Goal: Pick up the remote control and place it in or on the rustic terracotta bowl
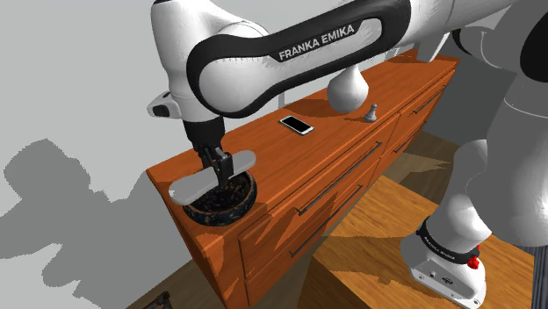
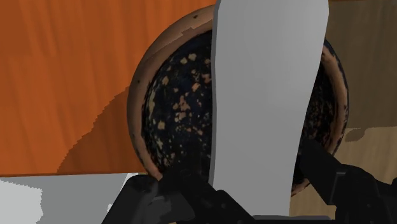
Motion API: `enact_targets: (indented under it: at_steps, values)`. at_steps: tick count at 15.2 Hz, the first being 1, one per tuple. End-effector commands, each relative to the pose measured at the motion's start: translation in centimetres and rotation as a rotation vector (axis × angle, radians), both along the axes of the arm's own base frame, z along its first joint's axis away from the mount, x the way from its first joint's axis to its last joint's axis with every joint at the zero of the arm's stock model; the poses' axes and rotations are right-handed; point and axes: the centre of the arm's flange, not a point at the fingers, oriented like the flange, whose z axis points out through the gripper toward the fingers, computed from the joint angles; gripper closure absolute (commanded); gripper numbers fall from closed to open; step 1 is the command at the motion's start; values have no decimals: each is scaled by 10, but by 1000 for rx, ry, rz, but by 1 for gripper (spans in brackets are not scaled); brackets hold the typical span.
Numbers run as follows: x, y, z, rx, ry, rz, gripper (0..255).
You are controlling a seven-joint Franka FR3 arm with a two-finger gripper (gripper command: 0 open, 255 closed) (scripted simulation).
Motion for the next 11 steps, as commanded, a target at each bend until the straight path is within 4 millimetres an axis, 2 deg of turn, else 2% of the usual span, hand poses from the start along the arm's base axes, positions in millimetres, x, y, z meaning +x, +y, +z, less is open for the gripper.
enact_targets:
  at_steps: [1, 4, 11]
  values:
    - [0, 0, -11, 1, -1, 0, 255]
    - [0, 0, -27, 1, -1, 0, 255]
    - [0, 0, -28, 1, -1, 0, 255]
